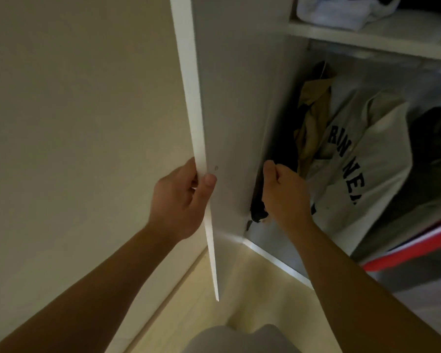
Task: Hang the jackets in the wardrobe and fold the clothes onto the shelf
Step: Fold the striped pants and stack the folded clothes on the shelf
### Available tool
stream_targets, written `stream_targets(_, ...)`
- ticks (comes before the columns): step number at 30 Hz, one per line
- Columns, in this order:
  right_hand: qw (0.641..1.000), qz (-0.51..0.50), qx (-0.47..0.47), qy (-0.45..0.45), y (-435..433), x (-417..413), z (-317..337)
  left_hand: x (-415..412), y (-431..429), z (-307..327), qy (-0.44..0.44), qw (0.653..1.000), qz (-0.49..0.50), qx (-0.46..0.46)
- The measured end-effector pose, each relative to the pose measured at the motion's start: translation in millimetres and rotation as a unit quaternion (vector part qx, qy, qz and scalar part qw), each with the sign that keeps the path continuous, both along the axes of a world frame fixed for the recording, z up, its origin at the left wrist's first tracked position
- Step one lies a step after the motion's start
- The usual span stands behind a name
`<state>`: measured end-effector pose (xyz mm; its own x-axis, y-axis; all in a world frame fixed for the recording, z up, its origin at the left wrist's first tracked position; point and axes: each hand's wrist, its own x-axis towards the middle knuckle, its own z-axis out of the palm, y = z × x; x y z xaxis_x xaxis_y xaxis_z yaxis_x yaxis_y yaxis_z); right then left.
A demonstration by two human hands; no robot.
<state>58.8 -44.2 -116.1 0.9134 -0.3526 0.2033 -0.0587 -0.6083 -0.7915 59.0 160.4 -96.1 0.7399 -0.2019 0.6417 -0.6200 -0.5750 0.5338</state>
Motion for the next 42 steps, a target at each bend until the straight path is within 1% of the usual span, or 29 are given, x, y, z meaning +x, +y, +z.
stream_targets(2,0.999,0.001,0.037,0.018,-12.8,-16.3,4.1,-12.0,-14.9,3.4,-0.006,0.998,-0.061,0.011)
stream_targets(4,0.999,-0.003,0.029,0.016,-30.0,-34.9,7.9,-23.6,-33.3,13.8,0.028,0.994,-0.095,0.055)
stream_targets(5,1.0,-0.006,0.023,0.012,-39.1,-43.9,9.4,-27.9,-43.0,20.9,0.046,0.989,-0.097,0.103)
stream_targets(6,1.0,-0.01,0.024,0.007,-48.9,-53.4,10.2,-32.2,-54.4,28.6,0.05,0.98,-0.088,0.169)
stream_targets(7,1.0,-0.011,0.029,0.005,-57.3,-61.9,11.5,-35.1,-65.8,35.4,0.032,0.968,-0.073,0.237)
stream_targets(8,0.999,-0.011,0.039,0.008,-65.6,-70.2,12.8,-38.2,-79.0,42.8,0.005,0.959,-0.058,0.278)
stream_targets(9,0.999,-0.01,0.049,0.017,-73.1,-78.7,13.4,-40.5,-91.8,50.6,-0.031,0.958,-0.041,0.284)
stream_targets(10,0.998,-0.008,0.058,0.026,-80.6,-86.6,14.0,-41.9,-103.9,58.5,-0.069,0.963,-0.026,0.26)
stream_targets(11,0.997,-0.007,0.069,0.032,-86.5,-93.9,14.8,-42.0,-114.6,65.6,-0.109,0.97,-0.023,0.217)
stream_targets(13,0.995,-0.01,0.085,0.043,-97.7,-105.7,17.0,-35.9,-138.8,80.9,-0.182,0.974,-0.056,0.123)
stream_targets(14,0.995,-0.018,0.086,0.043,-103.2,-109.7,19.0,-28.9,-151.9,88.4,-0.215,0.968,-0.083,0.098)
stream_targets(16,0.993,-0.041,0.105,0.038,-115.1,-114.6,22.2,-9.6,-180.2,99.9,-0.296,0.942,-0.127,0.096)
stream_targets(18,0.989,-0.065,0.126,0.042,-126.6,-116.0,25.6,11.2,-210.0,110.7,-0.36,0.91,-0.157,0.133)
stream_targets(19,0.989,-0.079,0.116,0.042,-131.9,-114.8,26.9,20.8,-224.4,114.7,-0.383,0.895,-0.164,0.162)
stream_targets(20,0.991,-0.094,0.082,0.043,-137.3,-112.4,27.0,30.1,-238.0,116.7,-0.398,0.882,-0.167,0.192)
stream_targets(22,0.992,-0.118,0.025,0.05,-148.1,-103.7,26.4,48.2,-263.0,116.3,-0.408,0.866,-0.168,0.236)
stream_targets(27,0.98,-0.158,0.086,0.082,-186.0,-73.6,28.6,77.0,-318.0,109.9,-0.413,0.86,-0.15,0.26)
stream_targets(30,0.973,-0.177,0.104,0.103,-209.0,-53.2,34.0,90.6,-345.2,109.1,-0.408,0.863,-0.149,0.259)
stream_targets(34,0.965,-0.2,0.088,0.143,-231.5,-27.8,39.1,106.9,-371.9,108.9,-0.395,0.871,-0.142,0.255)
stream_targets(42,0.957,-0.237,0.067,0.154,-256.2,6.5,41.7,121.8,-401.5,109.1,-0.371,0.883,-0.114,0.265)
